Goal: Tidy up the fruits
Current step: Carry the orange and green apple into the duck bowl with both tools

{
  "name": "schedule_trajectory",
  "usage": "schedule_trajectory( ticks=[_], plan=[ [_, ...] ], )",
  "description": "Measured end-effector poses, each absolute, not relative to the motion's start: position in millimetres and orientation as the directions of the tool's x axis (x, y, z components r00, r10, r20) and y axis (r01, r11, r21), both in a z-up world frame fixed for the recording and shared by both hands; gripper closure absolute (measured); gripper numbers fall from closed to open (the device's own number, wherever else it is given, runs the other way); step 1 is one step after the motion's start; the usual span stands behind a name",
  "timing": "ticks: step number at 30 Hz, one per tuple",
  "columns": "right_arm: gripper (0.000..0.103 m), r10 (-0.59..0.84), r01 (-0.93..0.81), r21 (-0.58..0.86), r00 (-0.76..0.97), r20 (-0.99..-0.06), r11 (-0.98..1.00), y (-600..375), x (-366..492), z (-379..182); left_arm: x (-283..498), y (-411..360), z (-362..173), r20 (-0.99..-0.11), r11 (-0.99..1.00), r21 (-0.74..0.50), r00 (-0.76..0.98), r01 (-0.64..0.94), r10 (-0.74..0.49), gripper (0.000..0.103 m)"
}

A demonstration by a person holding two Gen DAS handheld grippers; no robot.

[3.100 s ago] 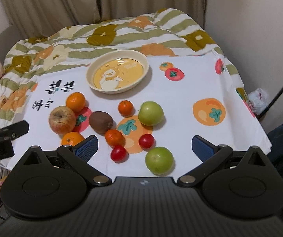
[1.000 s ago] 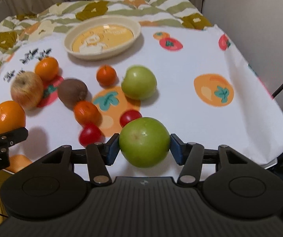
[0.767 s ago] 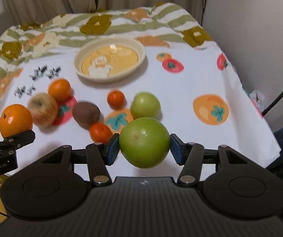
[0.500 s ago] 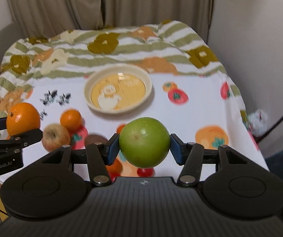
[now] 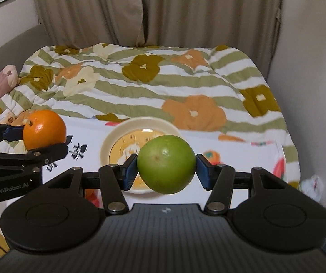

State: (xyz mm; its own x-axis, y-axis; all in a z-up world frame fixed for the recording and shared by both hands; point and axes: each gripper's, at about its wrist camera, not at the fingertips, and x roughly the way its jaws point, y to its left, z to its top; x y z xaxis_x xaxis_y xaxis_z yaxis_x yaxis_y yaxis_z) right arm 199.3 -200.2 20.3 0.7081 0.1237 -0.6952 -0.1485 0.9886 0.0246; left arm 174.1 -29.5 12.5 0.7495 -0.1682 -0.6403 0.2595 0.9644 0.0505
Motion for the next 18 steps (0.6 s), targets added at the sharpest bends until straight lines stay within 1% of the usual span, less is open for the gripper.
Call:
schedule_trajectory(
  ticks=[4,10,18],
  plan=[
    [0.034,0.148,-0.18,0.029,0.694,-0.704,0.983,-206,242,8,209,-41,-1,-0.658,0.963,0.081,0.74,0.258,-0.143,0.037],
    [0.034,0.178,-0.214,0.045,0.655,-0.734,0.976,-217,302,-25,259,-55,-36,-0.695,0.96,0.116,0.711,0.254,-0.104,0.037],
    [0.034,0.201,-0.266,0.042,0.605,-0.77,0.963,-224,353,-69,310,-78,-89,-0.735,0.952,0.153,0.675,0.264,-0.068,0.037]
  ],
)
